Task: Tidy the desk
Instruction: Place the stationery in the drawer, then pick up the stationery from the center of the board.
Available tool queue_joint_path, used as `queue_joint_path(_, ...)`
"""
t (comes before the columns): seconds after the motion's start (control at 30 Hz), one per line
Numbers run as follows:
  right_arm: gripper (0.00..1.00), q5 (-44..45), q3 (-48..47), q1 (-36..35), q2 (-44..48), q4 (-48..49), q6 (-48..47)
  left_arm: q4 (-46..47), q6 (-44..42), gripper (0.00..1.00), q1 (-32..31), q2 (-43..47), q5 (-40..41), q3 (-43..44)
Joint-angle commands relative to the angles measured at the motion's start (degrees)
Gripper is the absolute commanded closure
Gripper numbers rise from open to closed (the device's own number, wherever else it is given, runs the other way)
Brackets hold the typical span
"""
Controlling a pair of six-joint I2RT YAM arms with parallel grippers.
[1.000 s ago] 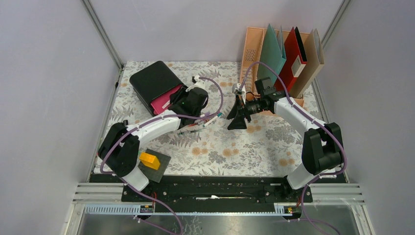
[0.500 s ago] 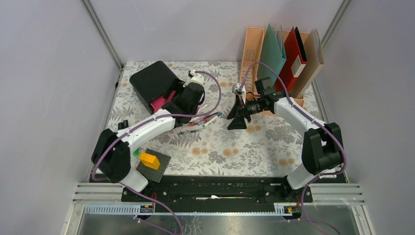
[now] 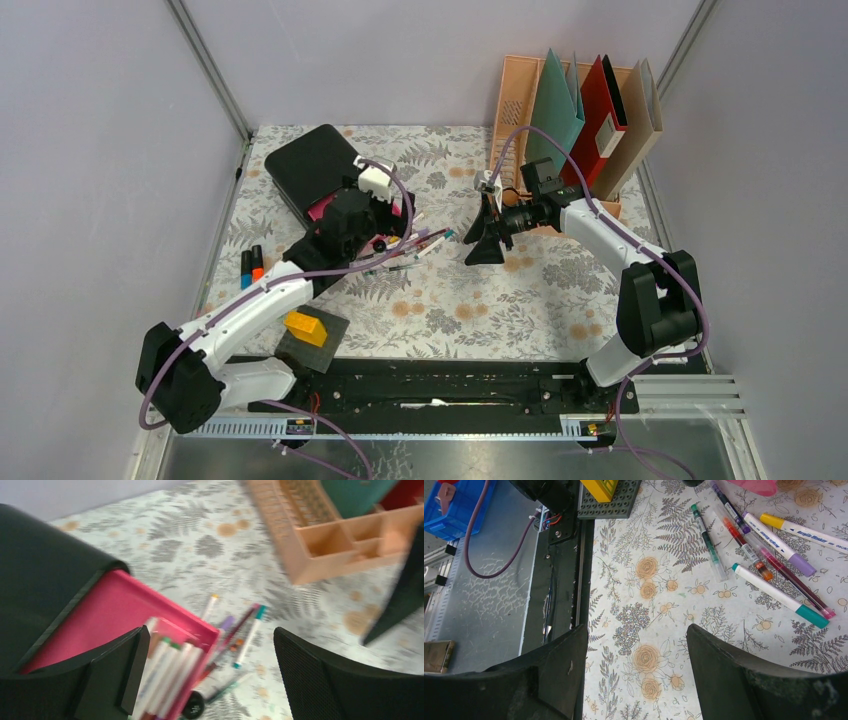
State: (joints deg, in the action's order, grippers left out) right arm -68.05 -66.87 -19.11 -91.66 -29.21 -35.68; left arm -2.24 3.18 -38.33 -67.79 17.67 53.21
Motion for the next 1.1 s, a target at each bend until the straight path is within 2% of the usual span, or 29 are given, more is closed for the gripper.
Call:
queue_joint_path(0.0,0.21,0.3,0.1,-0.2,1.5,0.7,-0.8,9.8,8.0,0.01,1.0,2.5,-20.7,-3.7)
queue_joint_path(0.2,0.21,0.8,0.2,-0.2,1.3,0.7,-0.9,11.3,11.8,0.01,1.1,0.4,-29.7,-4.8)
queue_joint_path(0.67,0.21,5.6,0.0,-0.2,1.0,0.7,-1.2,11.7,16.2,0.02,1.2,-9.5,-34.9,-2.8)
queue_joint_path(0.8,0.22,8.3,-0.3,-0.1,1.0,0.7,-1.1,9.4,16.1,0.05,1.1,-13.0,-34.6,-0.6)
queue_joint_path(1.07,0.23,11.9,-0.8,1.5,0.7,1.1,-0.4,1.3,11.7,0.15,-0.5,-21.8,-28.5,6.2)
